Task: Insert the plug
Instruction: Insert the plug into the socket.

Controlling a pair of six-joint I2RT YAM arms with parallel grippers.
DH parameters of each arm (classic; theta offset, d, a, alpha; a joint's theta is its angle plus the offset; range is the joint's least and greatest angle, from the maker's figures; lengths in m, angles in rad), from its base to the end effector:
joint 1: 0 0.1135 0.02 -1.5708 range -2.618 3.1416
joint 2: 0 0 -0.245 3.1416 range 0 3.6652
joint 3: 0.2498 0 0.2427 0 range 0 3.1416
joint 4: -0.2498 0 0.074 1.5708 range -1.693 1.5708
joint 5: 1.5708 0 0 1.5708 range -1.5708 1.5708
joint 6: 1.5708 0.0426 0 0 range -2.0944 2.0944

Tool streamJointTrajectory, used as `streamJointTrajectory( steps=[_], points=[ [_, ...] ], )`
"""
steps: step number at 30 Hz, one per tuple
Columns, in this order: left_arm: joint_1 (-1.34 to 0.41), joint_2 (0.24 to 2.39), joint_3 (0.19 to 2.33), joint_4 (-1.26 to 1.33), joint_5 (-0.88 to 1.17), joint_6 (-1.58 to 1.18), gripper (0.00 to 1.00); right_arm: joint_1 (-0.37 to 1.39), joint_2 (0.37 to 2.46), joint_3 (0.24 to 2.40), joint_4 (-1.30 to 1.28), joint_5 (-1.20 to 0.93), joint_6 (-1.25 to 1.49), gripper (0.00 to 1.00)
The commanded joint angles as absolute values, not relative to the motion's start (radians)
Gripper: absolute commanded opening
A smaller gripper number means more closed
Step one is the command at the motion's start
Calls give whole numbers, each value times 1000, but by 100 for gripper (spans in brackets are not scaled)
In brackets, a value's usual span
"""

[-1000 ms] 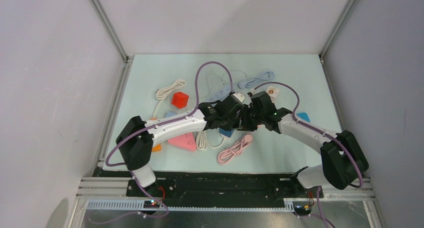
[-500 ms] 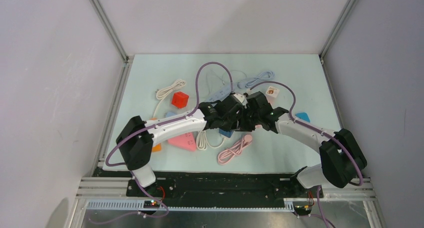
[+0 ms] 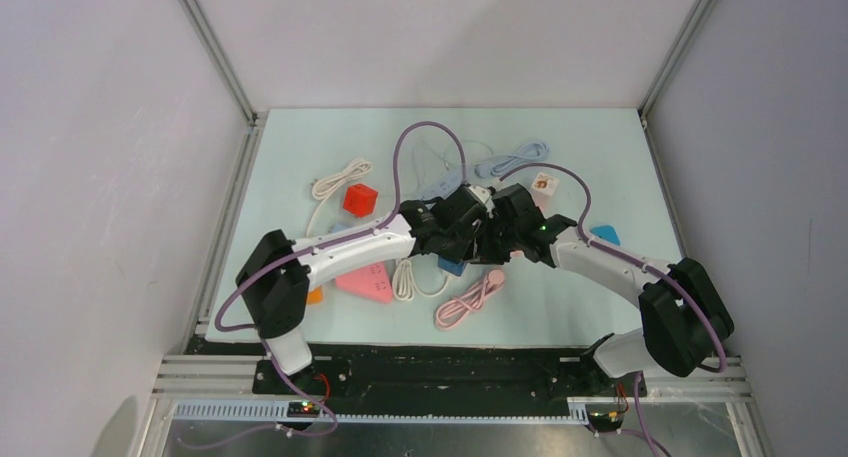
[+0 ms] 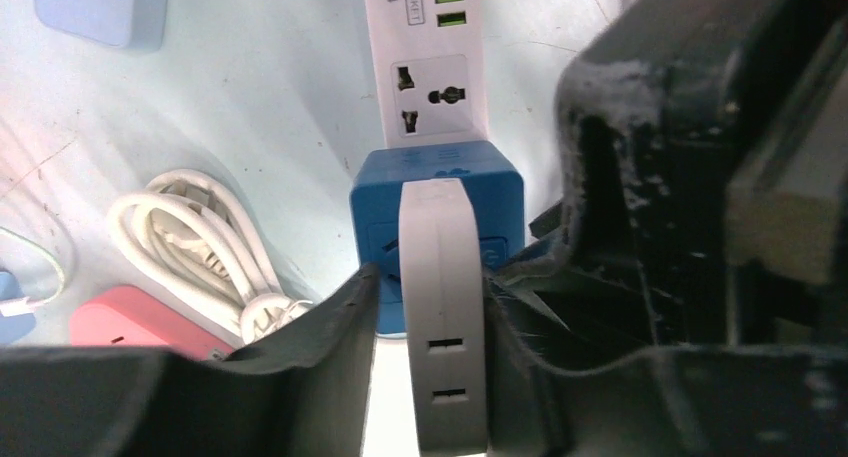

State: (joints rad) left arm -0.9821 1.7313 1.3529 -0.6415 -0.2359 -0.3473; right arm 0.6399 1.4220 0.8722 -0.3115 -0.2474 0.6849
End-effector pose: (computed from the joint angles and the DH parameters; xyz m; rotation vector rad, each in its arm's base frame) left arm 0.2083 -0.2941 0.2259 0.7173 2.4580 -0.2075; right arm 0.2269 0.1819 0.1966 -0.0612 2.6024 0.8473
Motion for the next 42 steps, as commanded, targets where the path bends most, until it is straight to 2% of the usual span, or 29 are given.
streamJointTrajectory(
  steps=[1,6,14,20,22,26,29,31,39,41,42],
  points=[
    [-975,1759,1373,-689,-227,-357,48,652,1452,874,-365,-179,678,35],
    [-976,1744,1384,-690,-241,-361,53,654,1451,874,-363,-178,682,35],
    [-976,1688,1407,-688,-229,-369,50,656,1454,874,-364,-178,684,35],
    [-977,1660,1411,-687,-212,-370,60,656,1456,874,-363,-179,684,35],
    [-977,1649,1408,-687,-209,-373,61,657,1457,874,-365,-176,685,35],
    [-977,1627,1410,-688,-215,-382,54,659,1454,874,-367,-168,691,34],
    [-977,1618,1411,-688,-221,-383,41,665,1448,874,-366,-157,698,32],
    [-977,1618,1411,-688,-222,-384,37,667,1446,874,-364,-157,701,32],
    [-977,1639,1403,-687,-201,-384,37,673,1450,874,-365,-156,704,32],
    [-978,1648,1401,-689,-198,-382,34,673,1452,874,-364,-158,704,32],
    [-978,1650,1399,-688,-196,-378,28,673,1452,874,-364,-158,703,32]
  ],
)
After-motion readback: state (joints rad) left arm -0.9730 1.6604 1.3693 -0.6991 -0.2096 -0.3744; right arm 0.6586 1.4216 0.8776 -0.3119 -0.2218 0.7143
